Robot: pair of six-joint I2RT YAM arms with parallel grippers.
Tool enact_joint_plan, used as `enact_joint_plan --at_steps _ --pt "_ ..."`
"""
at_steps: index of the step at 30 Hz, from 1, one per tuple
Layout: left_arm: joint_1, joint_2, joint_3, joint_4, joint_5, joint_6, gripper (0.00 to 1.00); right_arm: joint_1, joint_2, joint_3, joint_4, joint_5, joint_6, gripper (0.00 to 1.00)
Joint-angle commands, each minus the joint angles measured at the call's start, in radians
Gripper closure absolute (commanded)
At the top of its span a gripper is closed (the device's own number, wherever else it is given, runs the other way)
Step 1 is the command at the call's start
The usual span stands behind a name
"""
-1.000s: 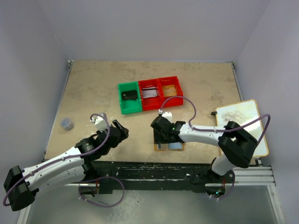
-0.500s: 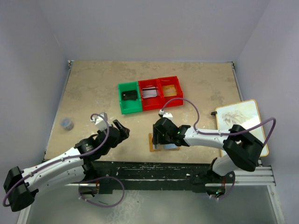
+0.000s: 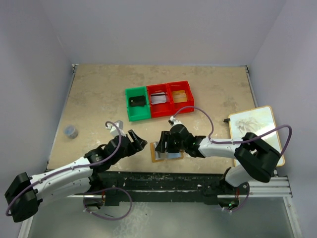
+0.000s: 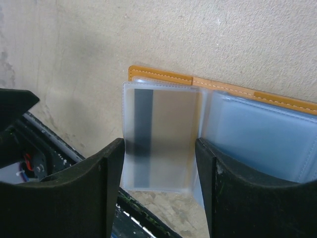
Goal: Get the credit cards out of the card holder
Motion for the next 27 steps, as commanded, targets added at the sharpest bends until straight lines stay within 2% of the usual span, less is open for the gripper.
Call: enact_joint_plan --at_steps 1,7,12,16,20,27 --pt "0.001 0.022 -0.046 0.237 0.149 0.024 0.38 -0.023 0.010 -0.062 0.022 -0.066 0.013 0.38" --pt "-0.018 0.080 -0.094 0.408 0.245 0.021 0.49 -0.045 0.007 -0.086 0.065 -0.090 0.023 0.38" --pt "-0.104 0.140 -0.106 0.458 0.211 0.017 0.57 -0.063 -0.002 -0.092 0.068 -0.099 0.024 0.38" --pt "-0.181 0.193 -0.119 0.499 0.136 0.002 0.59 -0.067 -0.013 -0.087 0.053 -0.100 0.018 0.38" --pt "-0.182 0.257 -0.122 0.560 0.100 -0.011 0.63 -0.069 -0.021 -0.089 0.050 -0.097 0.017 0.38" --pt "-0.185 0.394 -0.093 0.655 0.127 -0.008 0.70 -0.069 -0.025 -0.098 0.058 -0.106 0.022 0.38"
